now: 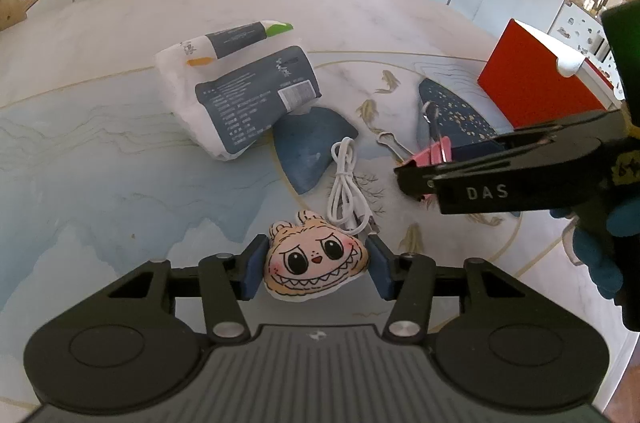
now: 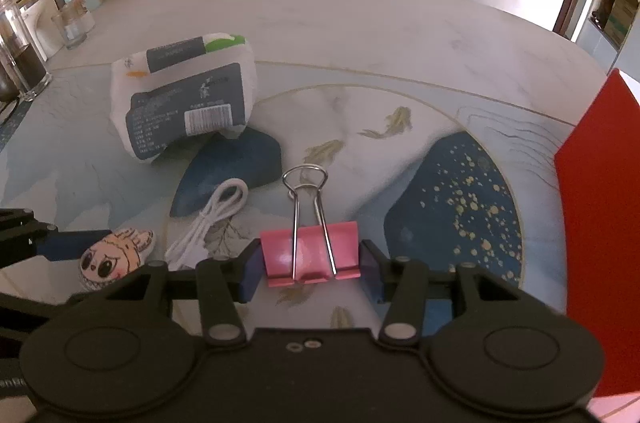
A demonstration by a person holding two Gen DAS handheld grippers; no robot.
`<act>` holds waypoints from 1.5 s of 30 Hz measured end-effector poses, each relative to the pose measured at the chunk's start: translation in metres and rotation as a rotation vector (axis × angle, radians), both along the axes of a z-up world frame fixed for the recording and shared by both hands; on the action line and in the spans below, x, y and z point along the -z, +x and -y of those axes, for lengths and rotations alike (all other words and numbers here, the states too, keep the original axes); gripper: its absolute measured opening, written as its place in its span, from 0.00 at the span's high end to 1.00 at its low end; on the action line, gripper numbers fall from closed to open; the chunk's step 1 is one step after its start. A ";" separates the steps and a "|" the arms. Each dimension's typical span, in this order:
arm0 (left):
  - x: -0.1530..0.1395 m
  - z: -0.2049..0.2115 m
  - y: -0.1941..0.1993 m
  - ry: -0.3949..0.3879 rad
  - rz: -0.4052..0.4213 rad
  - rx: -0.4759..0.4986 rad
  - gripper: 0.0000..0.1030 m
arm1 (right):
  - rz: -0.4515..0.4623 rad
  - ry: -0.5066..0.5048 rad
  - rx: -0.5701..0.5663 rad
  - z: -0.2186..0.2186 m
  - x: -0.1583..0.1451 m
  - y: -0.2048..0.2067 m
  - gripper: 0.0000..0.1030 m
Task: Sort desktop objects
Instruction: 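Move left tool toward cartoon-face plush charm while right tool approaches pink binder clip, then close left gripper on cartoon charm while right gripper closes on pink binder clip, then carry charm with left tool while right tool carries binder clip into red box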
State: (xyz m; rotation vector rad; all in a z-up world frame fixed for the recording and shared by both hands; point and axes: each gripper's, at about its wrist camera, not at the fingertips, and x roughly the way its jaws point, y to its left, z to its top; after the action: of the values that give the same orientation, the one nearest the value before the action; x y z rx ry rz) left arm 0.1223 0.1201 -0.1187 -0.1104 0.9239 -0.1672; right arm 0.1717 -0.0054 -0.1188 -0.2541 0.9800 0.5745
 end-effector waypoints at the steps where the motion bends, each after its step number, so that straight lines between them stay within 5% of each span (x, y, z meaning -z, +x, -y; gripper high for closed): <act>1: 0.000 0.000 0.000 0.002 -0.003 -0.002 0.50 | -0.001 0.000 0.004 0.002 0.000 -0.001 0.52; 17: -0.020 0.012 -0.009 -0.007 0.000 -0.002 0.50 | -0.020 0.011 0.027 0.041 -0.016 -0.025 0.52; 45: -0.112 0.120 0.004 -0.064 0.134 0.131 0.50 | 0.113 0.143 0.112 0.164 -0.129 -0.028 0.52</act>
State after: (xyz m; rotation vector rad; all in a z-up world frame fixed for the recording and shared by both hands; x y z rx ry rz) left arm 0.1263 -0.0001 -0.0069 -0.0966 0.7929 -0.3216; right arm 0.1436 -0.1691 0.0106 -0.1021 0.8345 0.5194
